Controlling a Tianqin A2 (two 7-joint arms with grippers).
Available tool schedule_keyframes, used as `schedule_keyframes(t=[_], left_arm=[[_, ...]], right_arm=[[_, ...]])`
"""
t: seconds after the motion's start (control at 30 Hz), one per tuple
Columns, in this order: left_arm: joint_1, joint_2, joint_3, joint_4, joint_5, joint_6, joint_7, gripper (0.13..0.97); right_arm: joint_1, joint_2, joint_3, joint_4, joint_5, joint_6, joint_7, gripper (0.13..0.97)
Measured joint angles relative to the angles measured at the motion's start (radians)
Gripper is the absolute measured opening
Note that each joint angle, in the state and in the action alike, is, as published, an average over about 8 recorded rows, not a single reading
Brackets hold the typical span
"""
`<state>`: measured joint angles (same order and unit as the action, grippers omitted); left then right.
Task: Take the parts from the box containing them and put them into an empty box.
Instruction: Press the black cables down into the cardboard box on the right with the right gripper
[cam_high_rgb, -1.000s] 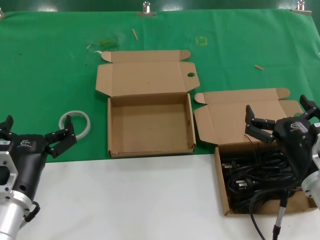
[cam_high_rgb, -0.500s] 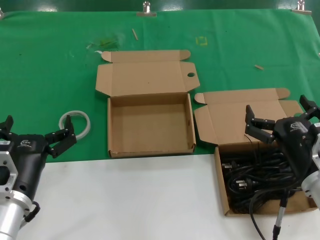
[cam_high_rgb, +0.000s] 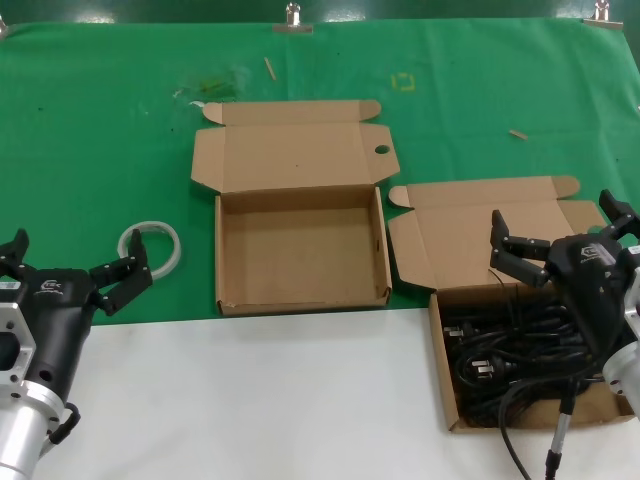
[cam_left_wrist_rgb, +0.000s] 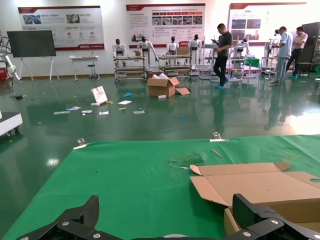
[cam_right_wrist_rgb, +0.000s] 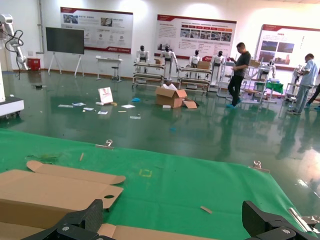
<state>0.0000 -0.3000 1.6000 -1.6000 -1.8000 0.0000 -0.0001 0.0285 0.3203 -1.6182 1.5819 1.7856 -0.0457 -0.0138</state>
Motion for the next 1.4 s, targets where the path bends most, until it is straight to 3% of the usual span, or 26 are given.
schedule_keyframes(t=[0.17,0.47,0.77,1.0,1.3,1.4], left_arm=[[0.0,0.0,0.0,0.0,0.0,0.0,0.0,0.936],[0.0,0.0,0.0,0.0,0.0,0.0,0.0,0.84],[0.0,0.0,0.0,0.0,0.0,0.0,0.0,0.677],[0.0,0.0,0.0,0.0,0.0,0.0,0.0,0.487],[0.0,0.0,0.0,0.0,0.0,0.0,0.0,0.287],[0.0,0.0,0.0,0.0,0.0,0.0,0.0,0.287]], right_arm=[[0.0,0.0,0.0,0.0,0.0,0.0,0.0,0.966],[0.0,0.005,-0.004,-0.003,0.001,0.008,0.002,0.966],[0.001,0.026,-0.017,-0.014,0.011,0.044,0.014,0.966],[0.004,0.056,-0.031,-0.02,0.018,0.036,0.023,0.966],[0.031,0.205,-0.087,-0.047,0.025,-0.029,0.074,0.966],[0.044,0.271,-0.099,-0.051,0.024,-0.082,0.097,0.966]])
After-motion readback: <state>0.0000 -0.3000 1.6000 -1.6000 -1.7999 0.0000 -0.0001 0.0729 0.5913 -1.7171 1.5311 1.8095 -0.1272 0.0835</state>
